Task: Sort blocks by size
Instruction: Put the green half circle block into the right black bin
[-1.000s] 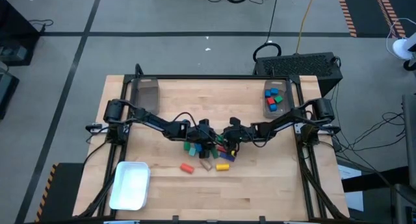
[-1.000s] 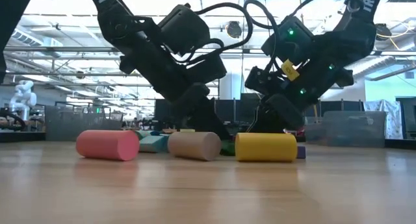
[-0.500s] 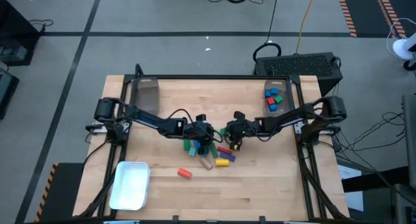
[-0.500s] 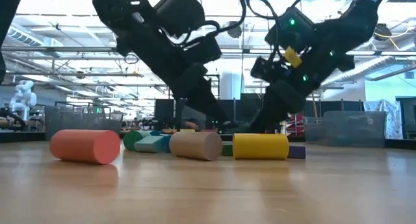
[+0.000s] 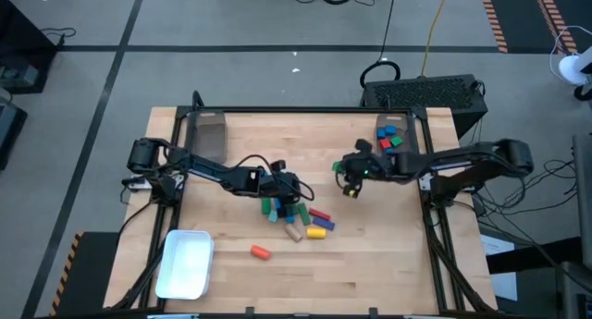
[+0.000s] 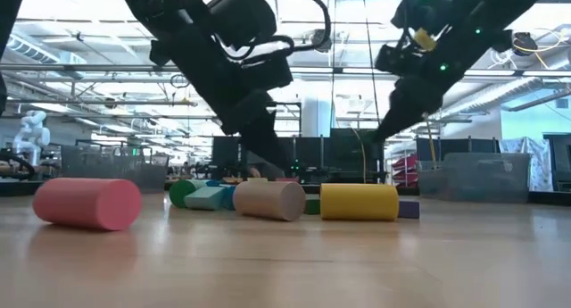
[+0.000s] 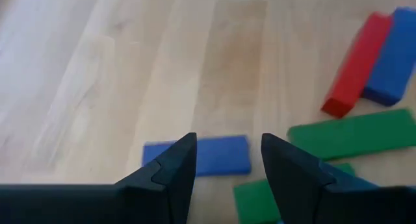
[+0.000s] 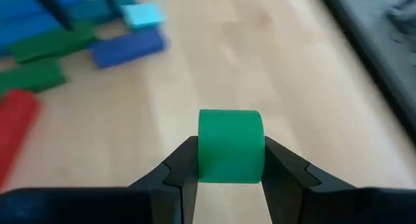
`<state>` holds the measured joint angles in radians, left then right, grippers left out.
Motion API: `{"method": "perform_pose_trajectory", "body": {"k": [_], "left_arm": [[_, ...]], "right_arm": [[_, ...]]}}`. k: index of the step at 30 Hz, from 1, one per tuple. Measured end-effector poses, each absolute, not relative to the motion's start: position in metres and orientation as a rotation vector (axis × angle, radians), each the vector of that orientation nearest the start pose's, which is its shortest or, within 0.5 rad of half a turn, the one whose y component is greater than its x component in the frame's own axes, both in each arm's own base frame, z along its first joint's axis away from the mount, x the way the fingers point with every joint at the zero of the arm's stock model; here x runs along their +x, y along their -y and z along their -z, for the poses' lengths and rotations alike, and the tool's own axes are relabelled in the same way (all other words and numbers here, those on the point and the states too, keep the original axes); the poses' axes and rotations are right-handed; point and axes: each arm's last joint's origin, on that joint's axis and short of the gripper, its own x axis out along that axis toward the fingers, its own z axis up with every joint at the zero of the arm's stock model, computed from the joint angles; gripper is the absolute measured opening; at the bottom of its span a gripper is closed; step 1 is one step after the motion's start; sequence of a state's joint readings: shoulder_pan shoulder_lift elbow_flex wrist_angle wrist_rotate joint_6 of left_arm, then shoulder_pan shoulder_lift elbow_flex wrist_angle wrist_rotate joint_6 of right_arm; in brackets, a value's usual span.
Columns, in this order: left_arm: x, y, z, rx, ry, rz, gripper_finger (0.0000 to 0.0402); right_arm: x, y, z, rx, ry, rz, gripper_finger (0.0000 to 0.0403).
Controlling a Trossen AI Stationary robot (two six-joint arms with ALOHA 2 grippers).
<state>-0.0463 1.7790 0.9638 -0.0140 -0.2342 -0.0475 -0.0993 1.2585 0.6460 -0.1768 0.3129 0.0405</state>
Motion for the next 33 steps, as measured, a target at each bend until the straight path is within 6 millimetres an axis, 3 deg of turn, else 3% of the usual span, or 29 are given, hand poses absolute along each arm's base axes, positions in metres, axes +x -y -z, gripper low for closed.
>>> {"method": "perform_pose_trajectory", "body": {"k": [11, 33], "left_arm": [[0.349, 0.009, -0.152, 0.065, -0.842, -0.238, 0.0176], [0.349, 0.008, -0.152, 0.042, -0.838, -0.250, 0.0176]], "right_arm": [[0.186, 0.072, -0.213, 0.060, -0.897, 0.773, 0.0119], [0.137, 0.128, -0.206, 0.227, -1.055, 1.085, 0.0121]]}}
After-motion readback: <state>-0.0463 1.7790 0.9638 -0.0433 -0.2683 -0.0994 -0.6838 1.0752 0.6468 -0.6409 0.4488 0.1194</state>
